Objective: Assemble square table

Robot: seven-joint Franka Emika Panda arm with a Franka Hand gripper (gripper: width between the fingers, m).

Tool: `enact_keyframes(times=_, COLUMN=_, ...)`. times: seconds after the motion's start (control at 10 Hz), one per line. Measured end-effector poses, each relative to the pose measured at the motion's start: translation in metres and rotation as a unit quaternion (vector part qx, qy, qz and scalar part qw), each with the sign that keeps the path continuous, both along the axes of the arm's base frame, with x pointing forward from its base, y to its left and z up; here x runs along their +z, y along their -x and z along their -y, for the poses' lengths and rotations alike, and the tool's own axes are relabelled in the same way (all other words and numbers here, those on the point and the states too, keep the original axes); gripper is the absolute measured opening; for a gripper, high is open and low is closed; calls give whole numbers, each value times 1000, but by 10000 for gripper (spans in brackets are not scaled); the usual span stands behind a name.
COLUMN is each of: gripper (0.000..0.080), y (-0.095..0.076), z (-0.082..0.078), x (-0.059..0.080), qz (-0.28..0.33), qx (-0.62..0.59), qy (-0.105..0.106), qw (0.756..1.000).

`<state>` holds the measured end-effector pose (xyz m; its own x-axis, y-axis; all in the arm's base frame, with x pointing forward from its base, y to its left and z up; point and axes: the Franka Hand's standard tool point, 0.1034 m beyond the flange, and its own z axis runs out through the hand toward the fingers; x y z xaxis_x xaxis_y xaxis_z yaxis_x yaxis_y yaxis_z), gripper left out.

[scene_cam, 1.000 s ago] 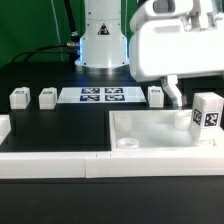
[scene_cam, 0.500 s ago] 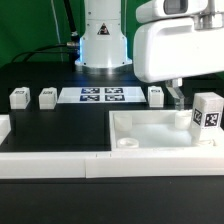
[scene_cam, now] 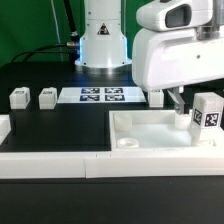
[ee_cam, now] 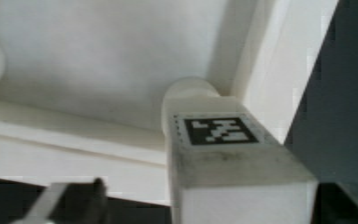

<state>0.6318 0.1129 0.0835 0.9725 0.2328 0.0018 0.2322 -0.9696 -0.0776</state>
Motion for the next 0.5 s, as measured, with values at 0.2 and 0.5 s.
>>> enact_keyframes(times=0.2, gripper=402, y=0, z=0, x=0, qz=-1, qx=-15, qy=0, qw=1000)
enact_keyframes(times=0.5, gripper=290, y=0, z=-1, x=0, qz=-9, qx=-116, qy=0, qw=993)
